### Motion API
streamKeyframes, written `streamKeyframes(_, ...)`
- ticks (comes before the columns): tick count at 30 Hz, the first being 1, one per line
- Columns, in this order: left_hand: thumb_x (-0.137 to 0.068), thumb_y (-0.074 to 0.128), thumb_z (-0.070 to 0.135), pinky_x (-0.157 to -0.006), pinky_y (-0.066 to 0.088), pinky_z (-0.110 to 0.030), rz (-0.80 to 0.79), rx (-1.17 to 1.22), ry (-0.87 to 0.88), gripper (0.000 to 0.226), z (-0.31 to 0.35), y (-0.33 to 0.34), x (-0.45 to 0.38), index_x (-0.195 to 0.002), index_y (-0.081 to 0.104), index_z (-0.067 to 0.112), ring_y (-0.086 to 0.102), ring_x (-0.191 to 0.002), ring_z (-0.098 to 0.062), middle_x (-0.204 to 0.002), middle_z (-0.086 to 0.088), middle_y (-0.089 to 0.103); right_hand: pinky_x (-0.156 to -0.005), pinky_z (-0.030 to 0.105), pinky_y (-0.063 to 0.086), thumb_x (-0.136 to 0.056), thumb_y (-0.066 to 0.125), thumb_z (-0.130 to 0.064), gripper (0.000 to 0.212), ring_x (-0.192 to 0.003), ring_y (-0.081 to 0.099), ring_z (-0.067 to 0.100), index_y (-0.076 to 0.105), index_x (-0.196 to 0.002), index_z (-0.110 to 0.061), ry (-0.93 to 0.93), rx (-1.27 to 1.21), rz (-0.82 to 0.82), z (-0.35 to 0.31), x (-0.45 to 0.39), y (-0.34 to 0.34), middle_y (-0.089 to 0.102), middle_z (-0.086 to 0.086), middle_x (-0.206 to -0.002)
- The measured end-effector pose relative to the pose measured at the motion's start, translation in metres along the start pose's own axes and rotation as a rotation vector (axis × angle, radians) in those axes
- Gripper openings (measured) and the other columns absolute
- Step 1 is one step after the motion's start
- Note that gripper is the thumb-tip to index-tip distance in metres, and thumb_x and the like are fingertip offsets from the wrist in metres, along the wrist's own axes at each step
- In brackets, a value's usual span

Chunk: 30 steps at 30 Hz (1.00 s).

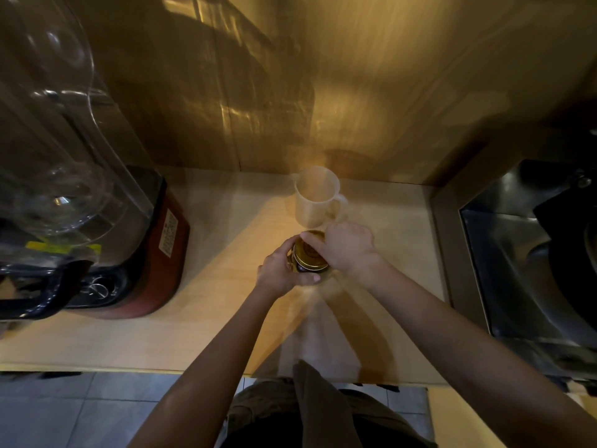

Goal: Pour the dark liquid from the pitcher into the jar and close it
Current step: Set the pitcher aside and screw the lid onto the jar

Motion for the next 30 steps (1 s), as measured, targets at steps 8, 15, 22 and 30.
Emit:
streamKeyframes(8, -0.033, 0.07, 0.067, -0.101, 0.04, -0.049, 0.018, 0.019, 0.007, 0.104, 0.002, -0.001, 0.002, -0.128, 0.037, 0.044, 0.054, -0.119, -0.024, -0.124, 0.006, 0.062, -0.104, 0.039, 0.037, -0.071, 0.079, -0.033, 0.096, -0.134, 0.031, 0.028, 0.022, -0.147, -0.021, -0.381, -0.097, -0.237, -0.004, 0.005, 0.009, 0.031, 0.006, -0.149)
streamKeyframes(15, -0.031, 0.07, 0.069, -0.099, 0.042, -0.049, 0.012, 0.021, -0.003, 0.105, 0.002, -0.002, 0.003, -0.128, 0.037, 0.043, 0.058, -0.11, -0.023, -0.122, 0.005, 0.063, -0.073, 0.034, 0.045, -0.074, 0.066, -0.058, 0.069, -0.1, 0.059, 0.028, 0.046, -0.121, -0.012, -0.285, 0.091, 0.003, -0.001, -0.002, -0.009, 0.062, 0.008, -0.111)
streamKeyframes(22, -0.035, 0.068, 0.069, -0.096, 0.044, -0.049, 0.018, -0.026, 0.013, 0.103, 0.004, -0.003, 0.004, -0.129, 0.034, 0.044, 0.059, -0.108, -0.026, -0.12, 0.004, 0.063, -0.098, 0.037, 0.041, -0.073, 0.078, -0.038, 0.093, -0.125, 0.041, 0.026, 0.024, -0.146, -0.019, -0.458, -0.007, -0.158, -0.01, -0.003, 0.017, 0.043, 0.007, -0.137)
streamKeyframes(30, -0.038, 0.067, 0.068, -0.096, 0.042, -0.05, 0.069, -0.036, 0.021, 0.098, 0.008, -0.003, 0.008, -0.128, 0.037, 0.043, 0.06, -0.107, -0.024, -0.116, 0.005, 0.065, -0.103, 0.032, 0.037, -0.07, 0.077, -0.042, 0.082, -0.122, 0.042, 0.021, 0.038, -0.135, -0.013, -0.365, -0.225, -0.047, 0.001, -0.001, 0.023, 0.047, 0.004, -0.131)
Point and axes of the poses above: each hand's wrist, its own x-axis away from the middle knuckle, its own y-axis out of the palm, z = x × y, the point moved 6 cm from there along -x, towards the middle knuckle
